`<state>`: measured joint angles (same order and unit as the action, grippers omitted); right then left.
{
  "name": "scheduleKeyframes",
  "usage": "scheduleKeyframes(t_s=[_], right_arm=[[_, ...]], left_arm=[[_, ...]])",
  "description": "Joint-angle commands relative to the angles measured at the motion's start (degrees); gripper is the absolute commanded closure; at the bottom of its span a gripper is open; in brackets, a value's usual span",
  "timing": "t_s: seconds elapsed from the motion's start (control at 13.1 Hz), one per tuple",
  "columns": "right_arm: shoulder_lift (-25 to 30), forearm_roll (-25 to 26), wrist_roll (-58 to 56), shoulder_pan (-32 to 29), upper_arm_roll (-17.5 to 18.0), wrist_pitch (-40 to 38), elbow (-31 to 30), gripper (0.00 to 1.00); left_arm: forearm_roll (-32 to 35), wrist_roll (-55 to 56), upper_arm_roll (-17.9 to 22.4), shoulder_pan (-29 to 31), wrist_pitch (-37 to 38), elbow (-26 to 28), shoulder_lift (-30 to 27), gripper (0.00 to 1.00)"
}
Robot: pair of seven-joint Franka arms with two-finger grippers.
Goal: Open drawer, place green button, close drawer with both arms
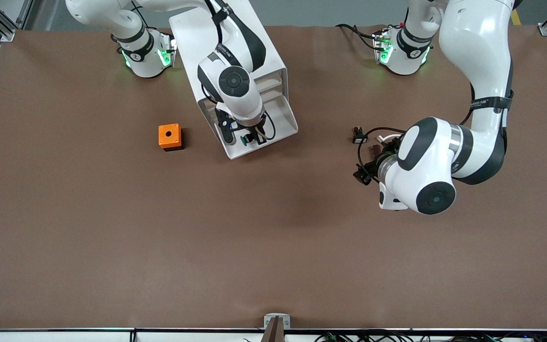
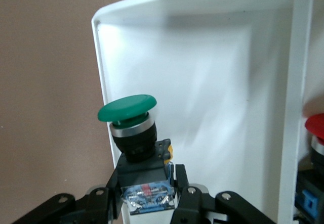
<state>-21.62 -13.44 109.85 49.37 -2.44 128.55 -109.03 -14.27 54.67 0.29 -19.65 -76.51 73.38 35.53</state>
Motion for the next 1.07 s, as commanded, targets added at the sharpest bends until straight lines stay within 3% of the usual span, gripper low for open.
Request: scheduleKeyframes(t_s=[0.0,0.15,0.38,0.77,0.99], right_arm=[[1.93,-0.97,0.89,1.51,-0.64,-0.06,-2.15,0.00],[1.93,-0.54,0.63,0.21,-0.99,-0.32,-1.28,0.00],[2.02,0.08,-7.06,-8.04,-0.99,-4.70,5.04,0.00],[2.63,0.08,-39.90,-22.80,-0.99,-14.01,14.44,0.00],[2.54,0.17,-55.49,-32.47,-1.08,-25.16,22.44,0.00]], left_arm=[[1.17,-11.57,-0.29,0.23,-1.26,1.41,-0.46,0.00],[0.39,-17.21,-0.37,-0.29,-4.16,2.37,-0.20,0.00],[-1.54,-17.67,-1.25,-0.47,-6.53,2.29,1.20,0.00],[-2.25,-17.67,-4.94,-6.78,-23.20,2.55,2.26,0.00],[-1.64,-17.23,-4.86,-12.93,-37.17,8.07,2.79,0.00]])
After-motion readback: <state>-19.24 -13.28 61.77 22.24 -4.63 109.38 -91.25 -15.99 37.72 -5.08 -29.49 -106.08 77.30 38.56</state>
